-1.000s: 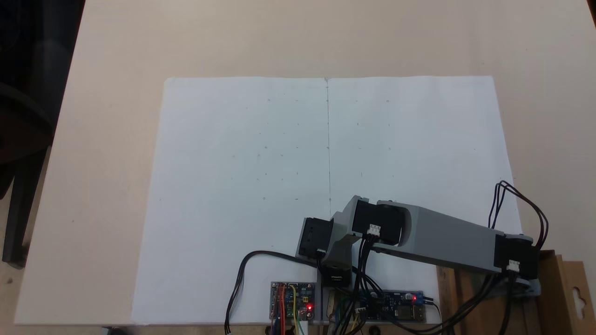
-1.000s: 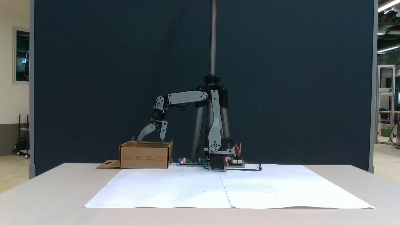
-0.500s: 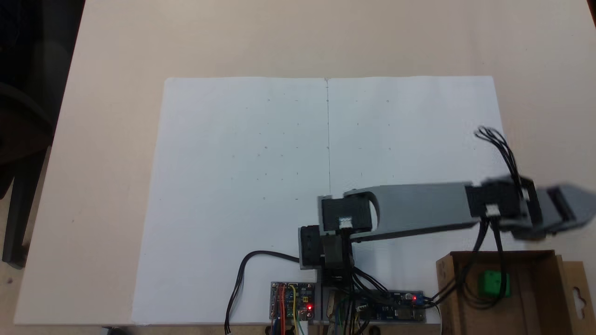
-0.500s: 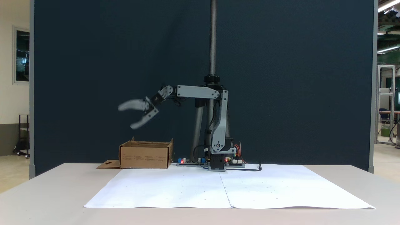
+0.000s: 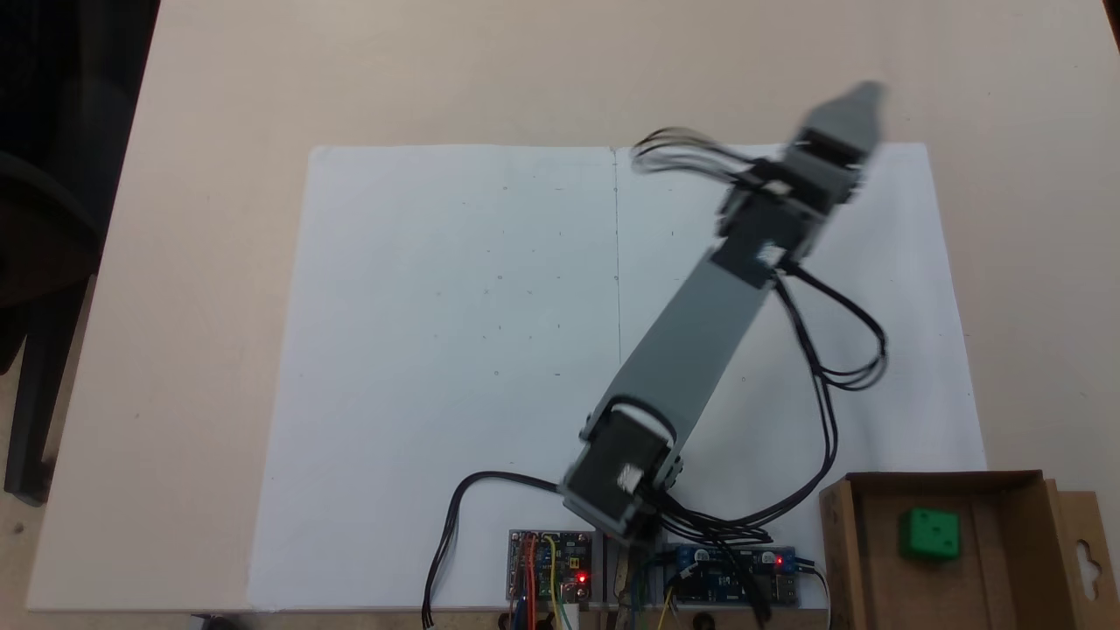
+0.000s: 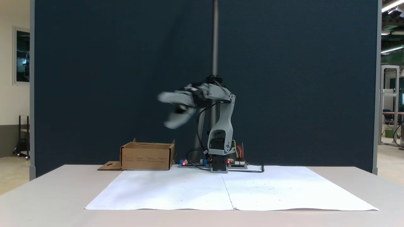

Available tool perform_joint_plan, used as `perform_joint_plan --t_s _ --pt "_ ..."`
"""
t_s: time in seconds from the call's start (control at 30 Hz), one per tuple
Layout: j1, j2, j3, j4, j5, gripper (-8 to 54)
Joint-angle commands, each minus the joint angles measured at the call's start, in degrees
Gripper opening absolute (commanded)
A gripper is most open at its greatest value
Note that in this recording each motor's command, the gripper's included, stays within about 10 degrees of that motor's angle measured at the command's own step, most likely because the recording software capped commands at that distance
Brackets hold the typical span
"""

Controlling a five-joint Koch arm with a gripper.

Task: Grasp a green dice and put it in the bin.

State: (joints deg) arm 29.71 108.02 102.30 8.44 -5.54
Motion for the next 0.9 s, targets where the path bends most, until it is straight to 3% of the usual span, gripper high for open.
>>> perform_joint_plan --t_s 0.0,0.3,0.53,0.87 --pt "-7.7 5.5 1.7 -4.5 2.8 43.4" --pt "-28.2 16.9 30.1 -19.3 2.5 44.7" --pt "-29.5 26.0 50.0 -32.0 2.5 44.7" --pt "-27.2 27.7 70.1 -50.5 2.2 44.3"
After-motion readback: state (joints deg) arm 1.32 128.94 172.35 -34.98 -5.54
